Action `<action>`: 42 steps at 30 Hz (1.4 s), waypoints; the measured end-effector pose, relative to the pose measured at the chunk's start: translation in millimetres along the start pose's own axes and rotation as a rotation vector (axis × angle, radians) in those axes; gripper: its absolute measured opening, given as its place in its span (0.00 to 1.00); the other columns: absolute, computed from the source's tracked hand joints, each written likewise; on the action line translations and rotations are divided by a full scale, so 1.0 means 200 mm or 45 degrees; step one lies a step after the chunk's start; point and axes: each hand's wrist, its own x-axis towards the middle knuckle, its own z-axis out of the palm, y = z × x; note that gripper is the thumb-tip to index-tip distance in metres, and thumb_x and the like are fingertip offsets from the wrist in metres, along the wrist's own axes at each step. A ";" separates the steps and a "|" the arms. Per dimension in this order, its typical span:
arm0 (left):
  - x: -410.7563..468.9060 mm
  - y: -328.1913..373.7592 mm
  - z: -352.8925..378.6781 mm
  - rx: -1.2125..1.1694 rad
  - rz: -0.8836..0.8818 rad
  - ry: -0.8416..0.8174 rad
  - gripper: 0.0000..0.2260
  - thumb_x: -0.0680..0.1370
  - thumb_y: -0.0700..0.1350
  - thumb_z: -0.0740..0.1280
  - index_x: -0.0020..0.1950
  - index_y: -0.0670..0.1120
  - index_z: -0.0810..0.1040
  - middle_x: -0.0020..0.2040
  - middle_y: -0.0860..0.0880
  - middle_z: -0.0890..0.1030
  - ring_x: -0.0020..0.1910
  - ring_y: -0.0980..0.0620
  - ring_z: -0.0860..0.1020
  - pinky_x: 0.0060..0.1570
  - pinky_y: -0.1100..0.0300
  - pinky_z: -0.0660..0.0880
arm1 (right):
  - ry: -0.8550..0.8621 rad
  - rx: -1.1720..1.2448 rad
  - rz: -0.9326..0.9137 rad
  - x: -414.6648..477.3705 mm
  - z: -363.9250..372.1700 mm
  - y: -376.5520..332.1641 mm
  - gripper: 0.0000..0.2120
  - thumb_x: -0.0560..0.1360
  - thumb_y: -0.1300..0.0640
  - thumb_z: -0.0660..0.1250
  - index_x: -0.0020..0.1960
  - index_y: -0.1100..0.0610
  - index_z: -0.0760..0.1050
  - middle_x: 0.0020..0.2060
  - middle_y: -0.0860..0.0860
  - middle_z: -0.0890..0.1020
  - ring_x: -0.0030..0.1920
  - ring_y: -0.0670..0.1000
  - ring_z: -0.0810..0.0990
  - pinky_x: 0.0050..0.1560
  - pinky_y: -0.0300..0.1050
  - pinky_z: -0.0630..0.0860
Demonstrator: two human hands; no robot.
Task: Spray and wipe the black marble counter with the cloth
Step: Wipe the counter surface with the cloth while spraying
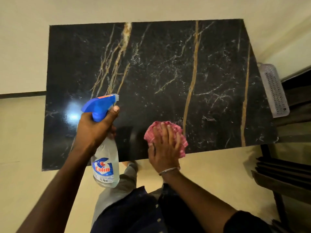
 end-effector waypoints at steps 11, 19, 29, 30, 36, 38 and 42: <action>0.29 -0.10 -0.53 0.109 0.079 0.138 0.17 0.74 0.58 0.68 0.48 0.43 0.79 0.32 0.44 0.81 0.31 0.50 0.81 0.36 0.59 0.77 | -0.624 0.159 -0.520 0.17 0.18 -1.16 0.27 0.75 0.28 0.48 0.67 0.44 0.58 0.61 0.27 0.71 0.66 0.39 0.60 0.75 0.38 0.40; 0.50 -0.10 -0.61 0.084 0.053 0.148 0.19 0.74 0.58 0.68 0.48 0.42 0.79 0.33 0.44 0.80 0.31 0.51 0.80 0.35 0.61 0.77 | -0.242 0.096 -0.839 0.64 0.18 -1.17 0.26 0.76 0.43 0.62 0.72 0.50 0.68 0.73 0.51 0.69 0.76 0.54 0.60 0.75 0.62 0.53; 0.72 0.13 -0.38 0.044 0.103 -0.075 0.17 0.76 0.55 0.67 0.51 0.41 0.77 0.32 0.42 0.80 0.28 0.49 0.80 0.33 0.60 0.79 | 0.083 -0.028 0.018 1.35 -0.11 -0.05 0.28 0.77 0.45 0.56 0.77 0.46 0.61 0.78 0.51 0.62 0.78 0.54 0.55 0.76 0.63 0.51; 0.73 0.15 -0.36 0.035 0.104 -0.086 0.17 0.76 0.55 0.67 0.52 0.41 0.77 0.32 0.43 0.80 0.28 0.49 0.80 0.33 0.60 0.79 | 0.103 -0.034 0.094 1.36 -0.14 0.10 0.28 0.77 0.45 0.56 0.77 0.46 0.60 0.78 0.51 0.61 0.78 0.54 0.55 0.77 0.62 0.50; 0.80 0.27 -0.21 0.021 0.093 -0.102 0.18 0.75 0.57 0.68 0.49 0.42 0.78 0.32 0.41 0.80 0.29 0.47 0.80 0.34 0.55 0.80 | 0.154 -0.065 0.552 1.18 -0.32 0.85 0.29 0.79 0.43 0.51 0.78 0.50 0.58 0.77 0.55 0.61 0.78 0.59 0.55 0.75 0.67 0.46; 0.82 0.31 -0.16 0.003 0.098 -0.098 0.18 0.75 0.56 0.68 0.49 0.41 0.78 0.32 0.39 0.80 0.28 0.47 0.79 0.33 0.55 0.80 | 0.159 -0.059 0.724 1.17 -0.36 0.98 0.30 0.78 0.42 0.49 0.78 0.50 0.56 0.78 0.55 0.59 0.79 0.58 0.53 0.75 0.69 0.45; 0.84 0.36 -0.12 -0.039 0.092 -0.069 0.20 0.74 0.57 0.68 0.50 0.39 0.77 0.33 0.40 0.80 0.27 0.48 0.79 0.34 0.55 0.79 | 0.187 -0.018 0.948 1.28 -0.37 0.98 0.32 0.78 0.42 0.45 0.80 0.50 0.53 0.79 0.54 0.55 0.79 0.57 0.49 0.75 0.68 0.44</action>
